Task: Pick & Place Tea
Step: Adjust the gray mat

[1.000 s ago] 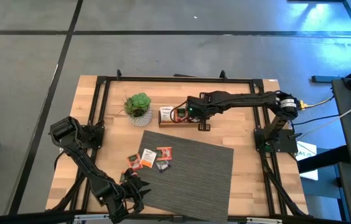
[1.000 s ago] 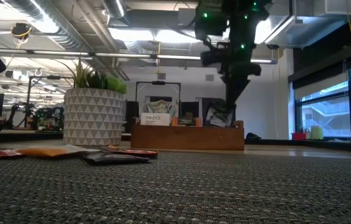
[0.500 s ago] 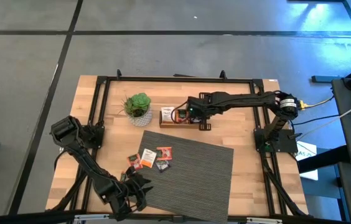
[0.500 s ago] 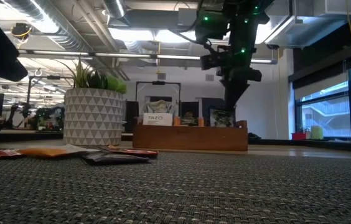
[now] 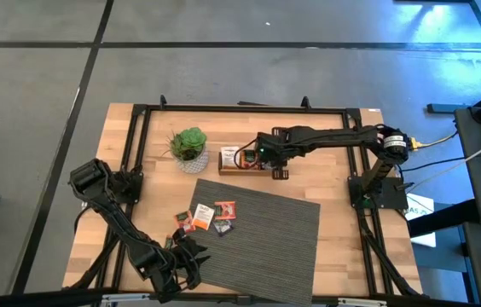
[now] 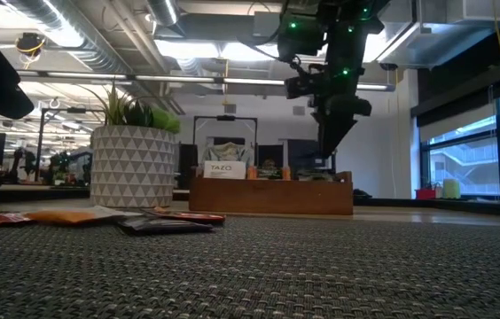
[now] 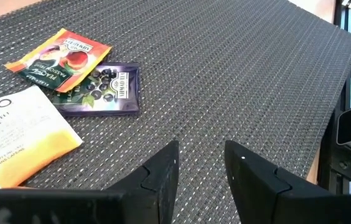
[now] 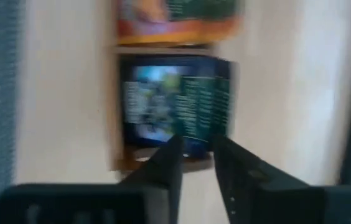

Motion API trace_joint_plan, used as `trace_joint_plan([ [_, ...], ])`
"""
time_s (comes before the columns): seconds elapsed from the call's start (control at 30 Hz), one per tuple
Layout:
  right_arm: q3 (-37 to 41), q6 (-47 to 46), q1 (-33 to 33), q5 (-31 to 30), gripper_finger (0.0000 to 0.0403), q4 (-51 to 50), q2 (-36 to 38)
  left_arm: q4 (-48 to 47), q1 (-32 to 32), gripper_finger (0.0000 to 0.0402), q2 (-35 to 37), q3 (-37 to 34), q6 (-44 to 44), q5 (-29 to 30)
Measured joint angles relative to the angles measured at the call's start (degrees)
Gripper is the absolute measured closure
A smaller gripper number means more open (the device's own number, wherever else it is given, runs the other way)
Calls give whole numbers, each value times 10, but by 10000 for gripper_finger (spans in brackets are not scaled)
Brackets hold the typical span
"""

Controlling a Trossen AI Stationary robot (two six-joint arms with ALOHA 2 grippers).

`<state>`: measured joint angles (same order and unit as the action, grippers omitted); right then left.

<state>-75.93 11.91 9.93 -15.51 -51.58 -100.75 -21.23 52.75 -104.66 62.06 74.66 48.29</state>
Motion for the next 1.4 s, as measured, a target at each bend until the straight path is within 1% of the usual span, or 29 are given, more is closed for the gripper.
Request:
trace_joint_plan([
  [0.03, -5, -18, 0, -20, 295, -9, 0, 0, 0, 276, 0, 0, 0, 0],
  [0.07, -12, -42, -1, -28, 284, -18, 0, 0, 0, 276, 0, 0, 0, 0],
  [0.1, -17, -67, -5, -23, 276, -23, 4, 0, 0, 276, 0, 0, 0, 0],
  [0.13, -19, -94, -11, -5, 269, -24, 9, 0, 0, 276, 0, 0, 1, 0],
  [0.17, -18, -117, -22, 26, 263, -23, 17, 0, 0, 276, 0, 0, 1, 0],
  [0.23, -4, -152, -59, 92, 255, 2, 34, 0, 0, 276, 0, 0, 1, -4],
  [0.27, 10, -169, -84, 112, 253, 23, 43, 0, 0, 276, 0, 0, 1, -7],
  [0.43, 111, -257, -230, 110, 248, 141, 75, 0, -6, 276, -1, 0, 1, -26],
  [0.57, 186, -365, -334, 109, 247, 212, 78, -2, -21, 276, -15, 1, 0, -65],
  [0.63, 216, -421, -370, 109, 247, 238, 78, -4, -32, 276, -29, 1, -1, -96],
  [0.73, 250, -487, -405, 92, 247, 247, 78, -1, -47, 276, -46, 1, -3, -144],
  [0.83, 271, -523, -418, 78, 247, 249, 78, 3, -58, 276, -57, 1, -3, -161],
  [0.93, 289, -531, -417, 70, 247, 245, 78, 5, -64, 276, -59, 1, -2, -169],
  [1.03, 309, -530, -405, 47, 247, 247, 78, 6, -67, 276, -59, 1, 0, -168],
  [1.2, 328, -515, -378, 11, 247, 254, 80, 5, -71, 276, -59, 1, 1, -165],
  [1.3, 329, -490, -364, -17, 247, 257, 80, 1, -77, 276, -59, 1, -4, -165],
  [1.4, 329, -467, -348, -25, 247, 261, 79, -15, -85, 276, -59, 2, -4, -165],
])
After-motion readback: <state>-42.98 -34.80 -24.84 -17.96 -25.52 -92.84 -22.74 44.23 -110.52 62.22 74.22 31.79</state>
